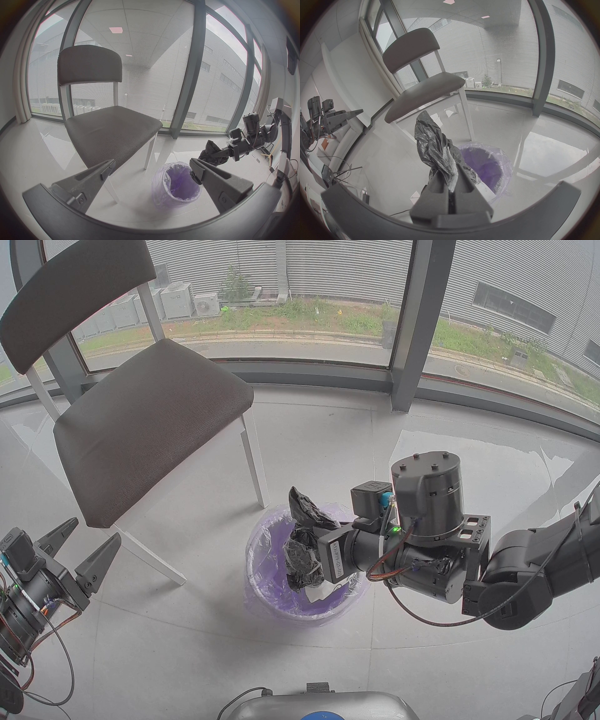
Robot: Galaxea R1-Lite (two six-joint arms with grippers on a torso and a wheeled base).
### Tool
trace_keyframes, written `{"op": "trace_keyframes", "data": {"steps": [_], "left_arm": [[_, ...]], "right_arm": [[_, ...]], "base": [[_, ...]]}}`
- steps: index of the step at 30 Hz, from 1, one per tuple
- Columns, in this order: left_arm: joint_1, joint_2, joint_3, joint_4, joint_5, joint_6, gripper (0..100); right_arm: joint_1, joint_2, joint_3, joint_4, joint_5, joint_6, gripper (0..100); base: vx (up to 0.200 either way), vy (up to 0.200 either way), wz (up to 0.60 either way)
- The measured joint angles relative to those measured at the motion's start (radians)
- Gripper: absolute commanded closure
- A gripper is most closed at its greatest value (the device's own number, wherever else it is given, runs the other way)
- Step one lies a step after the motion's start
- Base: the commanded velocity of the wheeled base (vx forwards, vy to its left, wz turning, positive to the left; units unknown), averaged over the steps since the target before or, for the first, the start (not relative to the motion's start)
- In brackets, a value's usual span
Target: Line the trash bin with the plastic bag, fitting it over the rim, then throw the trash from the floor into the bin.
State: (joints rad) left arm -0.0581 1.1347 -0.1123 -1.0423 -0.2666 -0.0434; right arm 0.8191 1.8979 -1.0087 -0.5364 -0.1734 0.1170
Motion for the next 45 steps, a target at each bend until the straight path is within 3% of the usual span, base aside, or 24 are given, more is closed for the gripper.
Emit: {"op": "trace_keyframes", "data": {"steps": [12, 30, 45], "left_arm": [[0.004, 0.018, 0.005, -0.001, -0.002, 0.002, 0], [0.007, 0.011, 0.002, -0.001, -0.002, 0.002, 0], [0.008, 0.012, 0.003, -0.026, -0.002, 0.000, 0]], "right_arm": [[-0.006, 0.032, 0.010, -0.011, 0.006, -0.003, 100], [-0.009, 0.346, -0.254, -0.014, 0.003, -0.031, 100], [-0.080, 0.520, -0.292, -0.081, 0.004, -0.024, 100]], "base": [[0.000, 0.000, 0.00], [0.000, 0.000, 0.00], [0.000, 0.000, 0.00]]}}
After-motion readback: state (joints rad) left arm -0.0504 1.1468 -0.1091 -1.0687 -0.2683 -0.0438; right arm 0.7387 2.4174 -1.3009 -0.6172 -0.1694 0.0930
